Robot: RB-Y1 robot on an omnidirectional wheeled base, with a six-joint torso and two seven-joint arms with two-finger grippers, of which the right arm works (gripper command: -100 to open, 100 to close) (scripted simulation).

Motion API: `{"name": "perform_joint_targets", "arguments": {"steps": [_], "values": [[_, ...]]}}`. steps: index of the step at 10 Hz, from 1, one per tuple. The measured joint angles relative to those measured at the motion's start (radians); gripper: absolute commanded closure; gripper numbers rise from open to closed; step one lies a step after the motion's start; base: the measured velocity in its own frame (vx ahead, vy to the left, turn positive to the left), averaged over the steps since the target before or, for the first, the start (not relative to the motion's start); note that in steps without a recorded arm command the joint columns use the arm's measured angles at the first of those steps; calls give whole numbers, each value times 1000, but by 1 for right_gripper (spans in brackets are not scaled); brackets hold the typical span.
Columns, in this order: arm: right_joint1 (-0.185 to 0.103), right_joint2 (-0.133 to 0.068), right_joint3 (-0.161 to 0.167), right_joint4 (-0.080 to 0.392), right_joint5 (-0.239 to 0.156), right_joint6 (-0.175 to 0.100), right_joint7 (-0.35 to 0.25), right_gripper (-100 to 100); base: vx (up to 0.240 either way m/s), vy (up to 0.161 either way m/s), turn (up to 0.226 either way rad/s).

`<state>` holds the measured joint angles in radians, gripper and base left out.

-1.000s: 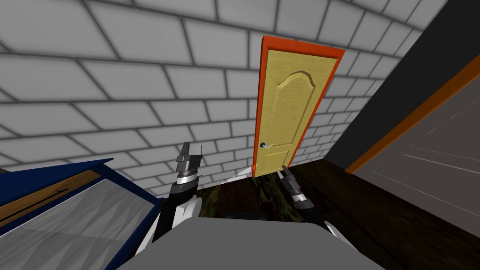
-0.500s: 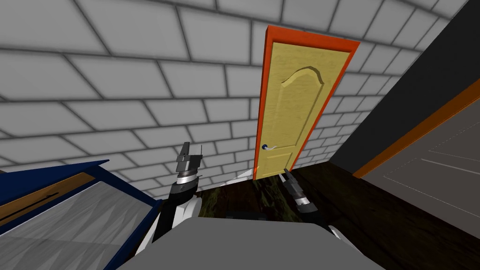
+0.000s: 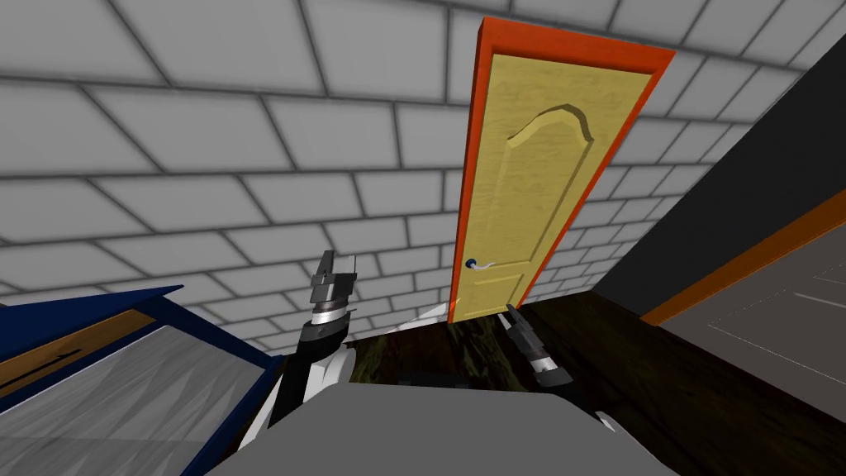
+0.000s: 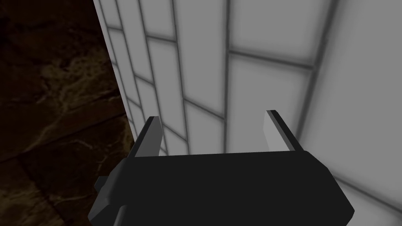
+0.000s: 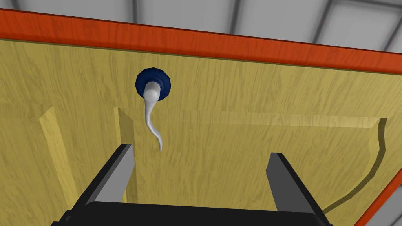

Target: Pull the door open

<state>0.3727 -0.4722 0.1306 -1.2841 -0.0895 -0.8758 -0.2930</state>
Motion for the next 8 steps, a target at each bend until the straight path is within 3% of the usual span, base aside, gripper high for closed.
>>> {"name": "perform_joint_targets", "arguments": {"steps": [3,8], "values": [[-1,-21,6,49,-8,-18,-7,-100,110,-23,31],[-19,-68,14,171,-24,-74,-31,-100,130,-23,38]]}}
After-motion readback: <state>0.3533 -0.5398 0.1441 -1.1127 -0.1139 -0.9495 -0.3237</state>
